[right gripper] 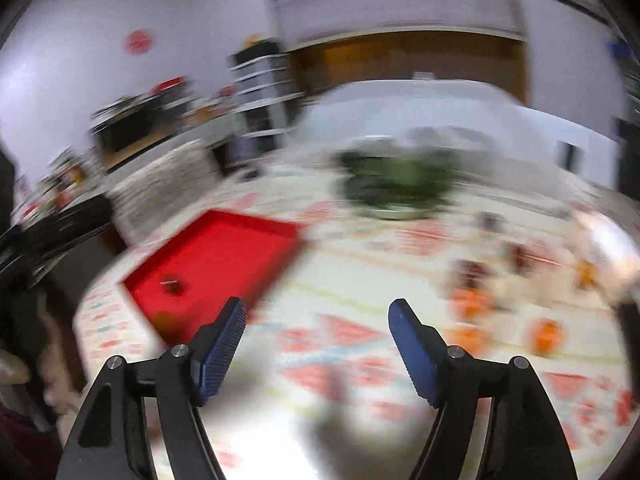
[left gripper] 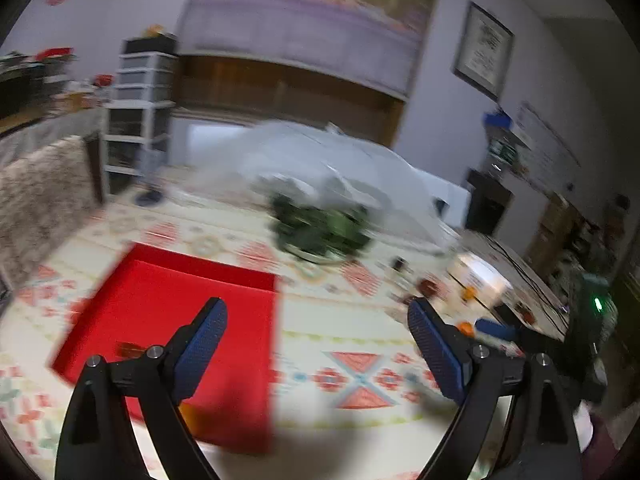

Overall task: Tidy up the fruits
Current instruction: 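Grasp a mandarin orange with the left tool and lift it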

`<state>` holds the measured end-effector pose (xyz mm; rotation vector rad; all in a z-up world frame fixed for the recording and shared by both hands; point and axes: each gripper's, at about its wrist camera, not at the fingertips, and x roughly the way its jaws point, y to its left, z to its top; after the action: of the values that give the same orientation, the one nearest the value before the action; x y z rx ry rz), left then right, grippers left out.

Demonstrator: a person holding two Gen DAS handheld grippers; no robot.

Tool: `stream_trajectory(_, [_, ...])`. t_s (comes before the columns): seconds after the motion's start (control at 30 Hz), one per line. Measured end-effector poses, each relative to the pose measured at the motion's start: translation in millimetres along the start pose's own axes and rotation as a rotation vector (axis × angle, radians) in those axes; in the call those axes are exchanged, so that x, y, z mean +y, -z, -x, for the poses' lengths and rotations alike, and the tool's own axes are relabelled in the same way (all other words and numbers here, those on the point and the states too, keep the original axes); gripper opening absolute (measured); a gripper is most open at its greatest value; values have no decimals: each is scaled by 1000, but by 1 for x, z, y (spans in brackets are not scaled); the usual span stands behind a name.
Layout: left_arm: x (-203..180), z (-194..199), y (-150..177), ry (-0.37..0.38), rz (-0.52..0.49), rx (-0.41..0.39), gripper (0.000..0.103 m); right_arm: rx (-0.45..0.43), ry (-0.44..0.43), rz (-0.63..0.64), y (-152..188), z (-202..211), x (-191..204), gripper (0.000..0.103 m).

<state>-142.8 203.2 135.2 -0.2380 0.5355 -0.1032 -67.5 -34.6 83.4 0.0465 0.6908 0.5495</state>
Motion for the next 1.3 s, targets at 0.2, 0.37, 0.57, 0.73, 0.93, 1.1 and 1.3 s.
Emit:
stream_trajectory(0.2, [-68, -71, 22, 85, -88, 150, 91, 61, 136, -222, 10, 11, -130, 71])
stream_trajectory(0.37, [-112, -126, 43, 143, -153, 262, 87, 102, 119, -264, 12, -11, -161, 58])
stream_trajectory(0.57, [-137, -163, 60, 129, -233, 308, 86, 132, 118, -240, 8, -40, -164, 58])
stream_trajectory(0.73, [-140, -189, 65, 121, -259, 354, 82, 148, 106, -243, 9, -53, -170, 58])
stream_trajectory(0.93, [-152, -211, 74, 133, -302, 411, 42, 170, 96, -245, 13, -62, -173, 58])
stream_trajectory(1.1, [-158, -215, 76, 119, -311, 412, 33, 176, 93, -218, 14, -62, -167, 55])
stream_trajectory(1.3, [-150, -194, 69, 116, -272, 375, 33, 178, 109, -189, 16, -60, -159, 39])
